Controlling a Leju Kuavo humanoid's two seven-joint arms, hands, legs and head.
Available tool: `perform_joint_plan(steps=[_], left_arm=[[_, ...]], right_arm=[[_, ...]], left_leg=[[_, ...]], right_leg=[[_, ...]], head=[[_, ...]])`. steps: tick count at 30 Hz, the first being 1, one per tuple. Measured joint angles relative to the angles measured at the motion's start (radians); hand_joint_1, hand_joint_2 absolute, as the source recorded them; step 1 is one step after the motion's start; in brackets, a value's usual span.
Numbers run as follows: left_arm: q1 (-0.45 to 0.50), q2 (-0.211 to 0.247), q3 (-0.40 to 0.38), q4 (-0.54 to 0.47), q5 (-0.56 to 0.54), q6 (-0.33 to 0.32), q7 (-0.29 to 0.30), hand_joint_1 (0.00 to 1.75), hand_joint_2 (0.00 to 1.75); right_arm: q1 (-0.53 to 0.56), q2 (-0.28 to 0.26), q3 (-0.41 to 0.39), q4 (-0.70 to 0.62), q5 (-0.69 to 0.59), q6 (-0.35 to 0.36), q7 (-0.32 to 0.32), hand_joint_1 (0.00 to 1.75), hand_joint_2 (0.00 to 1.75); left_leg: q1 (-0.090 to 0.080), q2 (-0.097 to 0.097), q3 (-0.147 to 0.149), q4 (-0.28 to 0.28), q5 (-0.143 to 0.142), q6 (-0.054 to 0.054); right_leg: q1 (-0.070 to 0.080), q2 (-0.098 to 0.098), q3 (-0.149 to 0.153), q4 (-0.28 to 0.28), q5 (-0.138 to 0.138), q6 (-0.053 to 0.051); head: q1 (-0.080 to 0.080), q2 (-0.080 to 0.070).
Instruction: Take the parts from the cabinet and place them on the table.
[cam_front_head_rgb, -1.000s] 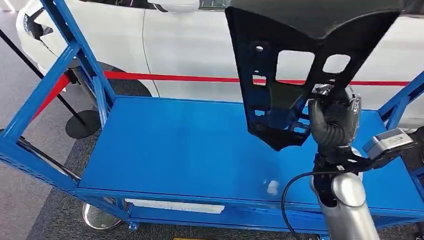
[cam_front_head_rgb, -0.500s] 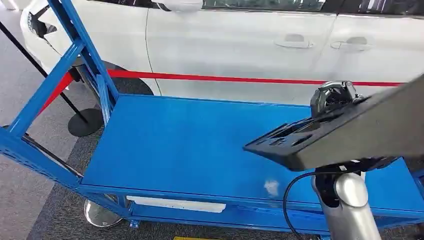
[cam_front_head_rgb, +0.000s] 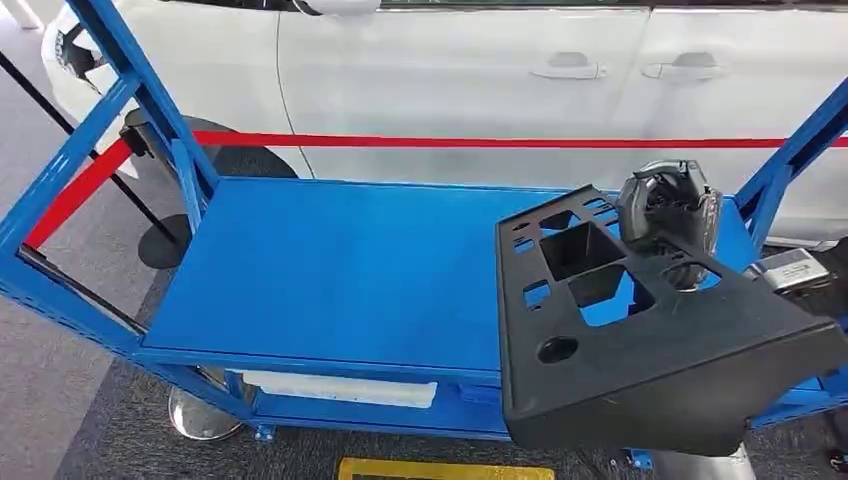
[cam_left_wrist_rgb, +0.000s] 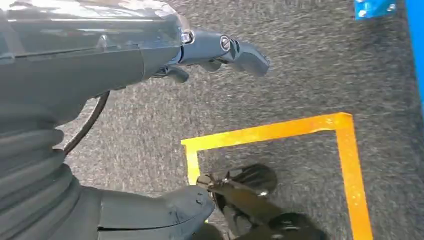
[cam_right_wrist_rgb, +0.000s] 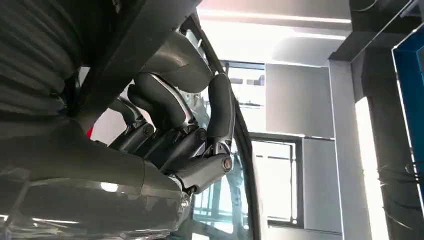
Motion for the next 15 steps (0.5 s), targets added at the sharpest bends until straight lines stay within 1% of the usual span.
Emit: perform_joint_plan(steps=[1, 2, 3, 4, 5, 6, 7, 8, 9, 10, 11, 12, 13, 14, 15], left_arm=[[-0.002, 0.003, 0.0, 0.0, 0.0, 0.0, 0.0, 0.0, 1.75], [-0.004, 0.008, 0.0, -0.001, -0.001, -0.001, 0.0, 0.0, 1.75], [-0.004, 0.008, 0.0, -0.001, -0.001, -0.001, 0.0, 0.0, 1.75], [-0.004, 0.008, 0.0, -0.001, -0.001, -0.001, 0.0, 0.0, 1.75], [-0.003, 0.01, 0.0, -0.001, -0.001, -0.001, 0.001, 0.0, 1.75], [-0.001, 0.01, 0.0, -0.001, -0.002, -0.001, 0.002, 0.0, 1.75], [-0.004, 0.01, 0.0, -0.001, -0.003, -0.002, 0.003, 0.0, 1.75], [-0.004, 0.01, 0.0, -0.001, -0.006, -0.002, 0.003, 0.0, 1.75], [-0.003, 0.011, 0.0, -0.001, -0.009, -0.002, 0.004, 0.0, 1.75], [-0.003, 0.011, 0.0, -0.001, -0.009, -0.002, 0.004, 0.0, 1.75], [-0.003, 0.011, 0.0, -0.001, -0.009, -0.002, 0.004, 0.0, 1.75], [-0.003, 0.011, 0.0, -0.001, -0.01, -0.002, 0.005, 0.0, 1.75], [-0.002, 0.011, 0.0, -0.001, -0.01, -0.002, 0.005, 0.0, 1.75], [-0.002, 0.011, 0.0, -0.001, -0.01, -0.002, 0.005, 0.0, 1.75], [-0.002, 0.011, 0.0, -0.001, -0.01, -0.003, 0.005, 0.0, 1.75]], right_arm=[[0.0, 0.002, 0.0, 0.0, 0.0, 0.0, 0.0, 1.75, 1.75], [0.0, 0.003, 0.0, 0.0, 0.0, 0.0, 0.0, 1.75, 1.75], [0.0, 0.003, 0.001, 0.001, 0.0, 0.0, 0.0, 1.75, 1.75], [0.0, 0.003, 0.001, 0.001, 0.0, 0.0, 0.0, 1.75, 1.75], [0.0, 0.003, 0.002, 0.001, 0.0, 0.0, 0.0, 1.75, 1.75], [0.002, 0.004, 0.003, 0.001, 0.0, 0.0, -0.001, 1.75, 1.75], [0.003, 0.004, 0.003, 0.001, 0.0, 0.0, -0.002, 1.75, 1.75], [0.002, 0.003, 0.003, 0.001, 0.0, 0.0, -0.002, 1.75, 1.75], [0.003, 0.004, 0.003, 0.001, 0.0, 0.0, -0.002, 1.75, 1.75], [0.006, 0.004, 0.003, 0.002, 0.0, 0.0, -0.002, 1.75, 1.75], [0.009, 0.004, 0.003, 0.002, 0.0, 0.0, -0.002, 1.75, 1.75], [0.012, 0.004, 0.003, 0.003, 0.0, 0.0, -0.002, 1.75, 1.75], [0.013, 0.004, 0.003, 0.003, 0.0, 0.0, -0.002, 1.75, 1.75], [0.013, 0.004, 0.003, 0.003, 0.0, 0.0, -0.002, 1.75, 1.75], [0.013, 0.004, 0.003, 0.003, 0.0, 0.0, -0.002, 1.75, 1.75]], left_leg=[[-0.006, -0.001, 0.057, -0.086, 0.015, 0.014], [-0.008, 0.002, 0.085, -0.134, 0.0, 0.02], [-0.011, 0.002, 0.076, -0.129, 0.013, 0.015], [-0.014, 0.001, 0.069, -0.136, 0.015, 0.018], [-0.017, 0.001, 0.067, -0.136, 0.019, 0.023], [-0.008, 0.002, 0.067, -0.153, 0.037, 0.033], [-0.004, 0.01, 0.067, -0.165, 0.053, 0.038], [-0.004, 0.01, 0.057, -0.169, 0.064, 0.048], [-0.003, 0.011, 0.045, -0.169, 0.073, 0.048], [-0.004, 0.011, 0.032, -0.167, 0.082, 0.048], [-0.004, 0.012, 0.018, -0.165, 0.09, 0.047], [-0.004, 0.012, 0.004, -0.16, 0.098, 0.045], [-0.002, 0.012, -0.011, -0.155, 0.104, 0.043], [-0.001, 0.013, -0.023, -0.148, 0.108, 0.039], [0.001, 0.013, -0.035, -0.14, 0.112, 0.035]], right_leg=[[0.0, 0.0, -0.002, 0.001, 0.004, 0.001], [0.006, -0.001, -0.007, 0.001, 0.009, 0.007], [0.001, -0.003, -0.006, -0.002, 0.017, 0.014], [-0.003, -0.004, -0.007, -0.003, 0.023, 0.02], [-0.004, -0.004, -0.007, -0.008, 0.03, 0.026], [0.002, -0.003, -0.008, -0.014, 0.037, 0.034], [-0.003, 0.001, -0.016, -0.002, 0.015, 0.037], [-0.002, 0.001, -0.029, 0.03, -0.033, 0.04], [-0.005, 0.001, -0.049, 0.092, -0.088, 0.043], [-0.008, 0.001, -0.073, 0.171, -0.139, 0.048], [-0.011, 0.001, -0.093, 0.244, -0.171, 0.053], [-0.013, 0.001, -0.097, 0.284, -0.171, 0.057], [-0.017, 0.001, -0.078, 0.276, -0.146, 0.06], [-0.021, 0.0, -0.04, 0.229, -0.11, 0.063], [-0.024, -0.001, 0.015, 0.151, -0.078, 0.065]], head=[[0.0, 0.0], [0.002, 0.0], [0.001, 0.0], [0.0, 0.0], [0.0, 0.0], [-0.001, 0.0], [0.0, 0.0], [0.006, 0.0], [0.008, 0.0], [0.008, 0.0], [0.009, 0.0], [0.008, 0.0], [0.009, 0.0], [0.009, 0.0], [0.008, 0.0]])
